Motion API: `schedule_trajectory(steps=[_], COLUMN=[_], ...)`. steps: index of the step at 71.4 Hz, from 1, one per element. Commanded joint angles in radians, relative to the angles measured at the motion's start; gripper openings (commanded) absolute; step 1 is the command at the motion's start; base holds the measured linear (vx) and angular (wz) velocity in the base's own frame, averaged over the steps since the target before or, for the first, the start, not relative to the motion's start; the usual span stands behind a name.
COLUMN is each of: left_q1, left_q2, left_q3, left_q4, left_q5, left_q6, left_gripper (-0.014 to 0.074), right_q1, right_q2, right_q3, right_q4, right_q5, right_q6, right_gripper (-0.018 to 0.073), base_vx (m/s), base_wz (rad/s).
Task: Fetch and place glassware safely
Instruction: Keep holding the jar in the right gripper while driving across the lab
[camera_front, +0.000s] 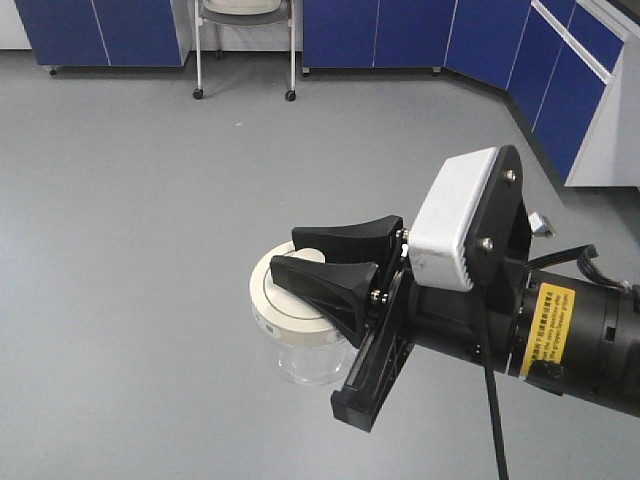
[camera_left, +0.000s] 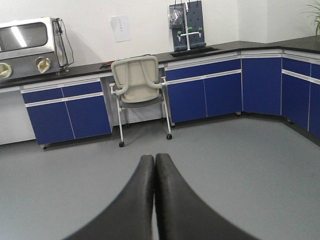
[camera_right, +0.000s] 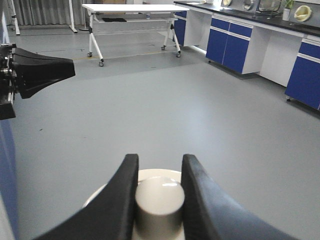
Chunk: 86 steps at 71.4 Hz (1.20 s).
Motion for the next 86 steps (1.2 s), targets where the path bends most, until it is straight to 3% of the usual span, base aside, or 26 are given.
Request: schedule_trajectory(steps=[1,86], left_q1=[-0.001,-0.001], left_q2=[0.004,0.004], left_q3=[-0.03,-0.03], left_q4=[-0.004,-0.004], left_q5=[-0.071,-0.071], left_q6=[-0.008,-0.008], left_gripper=[-0.0007,-0.0007], right_q1=[0.0,0.0], right_q2=[-0.026,-0.026], right_q3=[-0.033,-0.033], right_q4=[0.036,0.036], right_q5=[-0.048,-0.042], right_q6=[-0.007,-0.007], right_gripper=[0.0,0.0], base_vx=[0.57,0.56], base_wz=[-0.02,-0.01])
